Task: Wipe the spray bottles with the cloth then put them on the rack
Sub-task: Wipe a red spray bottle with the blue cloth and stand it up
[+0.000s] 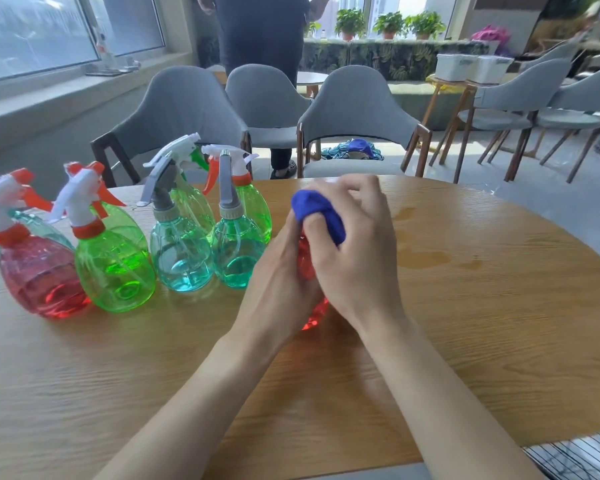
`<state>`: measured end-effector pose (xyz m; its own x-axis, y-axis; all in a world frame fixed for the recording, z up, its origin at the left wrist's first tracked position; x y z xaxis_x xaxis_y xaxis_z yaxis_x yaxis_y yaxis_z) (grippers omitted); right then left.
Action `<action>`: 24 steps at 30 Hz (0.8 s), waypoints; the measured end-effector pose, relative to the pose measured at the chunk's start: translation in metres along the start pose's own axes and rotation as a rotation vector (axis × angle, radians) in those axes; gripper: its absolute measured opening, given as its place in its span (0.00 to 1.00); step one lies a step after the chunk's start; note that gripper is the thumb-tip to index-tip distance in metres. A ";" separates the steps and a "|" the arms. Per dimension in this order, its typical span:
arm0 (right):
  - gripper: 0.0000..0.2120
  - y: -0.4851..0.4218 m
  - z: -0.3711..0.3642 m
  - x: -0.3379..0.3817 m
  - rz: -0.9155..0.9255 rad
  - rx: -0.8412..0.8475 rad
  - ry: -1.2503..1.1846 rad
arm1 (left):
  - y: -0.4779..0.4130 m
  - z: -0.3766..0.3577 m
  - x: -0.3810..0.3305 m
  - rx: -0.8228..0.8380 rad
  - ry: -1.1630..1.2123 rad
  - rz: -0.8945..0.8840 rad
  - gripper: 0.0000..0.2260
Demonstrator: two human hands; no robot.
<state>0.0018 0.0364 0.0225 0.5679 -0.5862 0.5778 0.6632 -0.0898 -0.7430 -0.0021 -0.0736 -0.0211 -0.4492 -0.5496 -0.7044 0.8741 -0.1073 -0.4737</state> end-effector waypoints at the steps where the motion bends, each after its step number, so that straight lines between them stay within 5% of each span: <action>1: 0.15 0.002 -0.002 0.003 0.058 0.036 0.043 | 0.000 0.000 0.002 -0.003 -0.013 -0.005 0.18; 10: 0.10 -0.026 0.023 -0.022 -0.219 -0.055 -0.033 | 0.000 -0.004 -0.003 0.025 -0.028 -0.070 0.29; 17: 0.12 -0.023 0.021 -0.009 -0.007 0.081 0.065 | 0.000 0.000 0.001 0.028 -0.026 -0.081 0.34; 24: 0.11 -0.027 0.028 -0.027 -0.324 -0.035 -0.166 | -0.002 -0.001 0.004 0.045 -0.072 -0.135 0.29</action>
<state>-0.0180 0.0771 0.0363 0.4047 -0.3844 0.8297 0.8062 -0.2782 -0.5221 -0.0064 -0.0748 -0.0237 -0.5507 -0.5851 -0.5953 0.8146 -0.2209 -0.5363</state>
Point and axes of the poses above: each hand's wrist, its own y-axis away from the middle knuckle, its own z-axis out of the back of the hand, x = y × z, the point moved 2 cm from there along -y, towards the middle knuckle, and after that the axes turned 4 degrees about -y, right-handed, at the moved point
